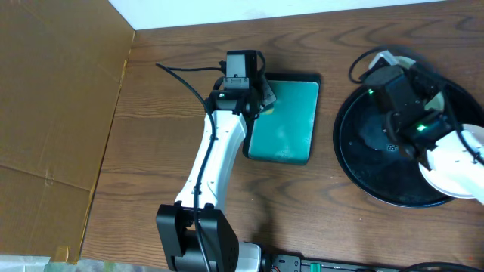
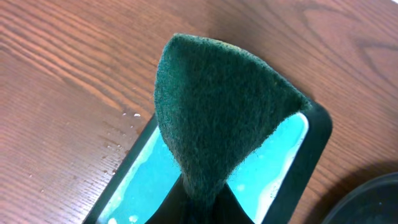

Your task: Clean dirty plates on tray and stack at the side

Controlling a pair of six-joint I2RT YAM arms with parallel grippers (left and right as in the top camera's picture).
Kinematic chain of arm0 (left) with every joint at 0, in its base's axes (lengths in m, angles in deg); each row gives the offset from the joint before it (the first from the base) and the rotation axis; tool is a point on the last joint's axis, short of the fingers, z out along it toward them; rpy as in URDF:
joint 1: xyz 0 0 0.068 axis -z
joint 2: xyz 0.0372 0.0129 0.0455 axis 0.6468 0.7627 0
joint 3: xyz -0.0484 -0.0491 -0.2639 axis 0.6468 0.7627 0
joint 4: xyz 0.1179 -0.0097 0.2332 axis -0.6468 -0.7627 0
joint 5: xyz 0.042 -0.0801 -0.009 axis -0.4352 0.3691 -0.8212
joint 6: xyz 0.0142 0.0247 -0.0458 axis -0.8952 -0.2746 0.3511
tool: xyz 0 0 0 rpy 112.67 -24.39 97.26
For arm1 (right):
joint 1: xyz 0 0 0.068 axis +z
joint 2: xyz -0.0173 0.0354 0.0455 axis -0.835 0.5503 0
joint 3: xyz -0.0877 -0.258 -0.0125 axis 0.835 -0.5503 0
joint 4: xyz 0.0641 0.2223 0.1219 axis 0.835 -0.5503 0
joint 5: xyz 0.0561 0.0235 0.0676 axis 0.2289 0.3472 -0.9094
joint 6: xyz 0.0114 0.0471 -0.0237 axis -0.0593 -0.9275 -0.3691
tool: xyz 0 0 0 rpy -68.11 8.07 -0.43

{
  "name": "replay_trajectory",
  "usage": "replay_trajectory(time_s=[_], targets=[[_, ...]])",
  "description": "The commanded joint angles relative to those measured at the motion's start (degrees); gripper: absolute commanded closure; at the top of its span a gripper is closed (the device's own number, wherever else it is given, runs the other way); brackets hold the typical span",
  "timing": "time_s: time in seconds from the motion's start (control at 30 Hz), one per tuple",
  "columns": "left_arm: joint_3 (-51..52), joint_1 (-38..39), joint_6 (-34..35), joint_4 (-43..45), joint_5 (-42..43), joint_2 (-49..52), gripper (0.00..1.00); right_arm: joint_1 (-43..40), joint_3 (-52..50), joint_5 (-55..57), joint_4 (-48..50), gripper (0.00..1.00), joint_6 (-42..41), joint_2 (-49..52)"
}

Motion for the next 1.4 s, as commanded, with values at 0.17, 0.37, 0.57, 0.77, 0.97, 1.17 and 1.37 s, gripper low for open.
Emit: replay_trajectory(time_s=[0.17, 0.37, 0.57, 0.77, 0.97, 1.17, 1.37], targets=[[0.2, -0.2, -0.7, -0.9, -0.3, -0.3, 0.93, 3.9, 0.0, 12.4, 7.1, 0.99, 20.2, -1.3], [0.2, -0.2, -0.7, -0.9, -0.3, -0.3, 0.93, 4.9, 0.0, 14.9, 9.2, 0.99, 25.3, -1.3], [0.2, -0.2, -0.7, -0.9, -0.3, -0.3, 0.93, 5.4, 0.0, 14.5, 9.1, 0.99, 22.6, -1.3], [0.2, -0.2, -0.7, -1.0, -0.3, -0.3, 0.93, 1.2, 0.0, -5.6, -1.3, 0.99, 0.3, -1.3], [0.2, -0.2, -0.7, -1.1, -0.3, -0.3, 0.93, -12.0, 0.0, -25.9, -2.6, 0.99, -32.5, -2.7], [0.2, -0.2, -0.7, -1.0, -0.3, -0.3, 0.93, -34.6, 0.0, -61.4, -3.3, 0.99, -47.2, -3.7], [0.2, -0.2, -0.7, -1.0, -0.3, -0.3, 0.93, -52.1, 0.0, -70.0, -6.8, 0.99, -54.2, -2.0]])
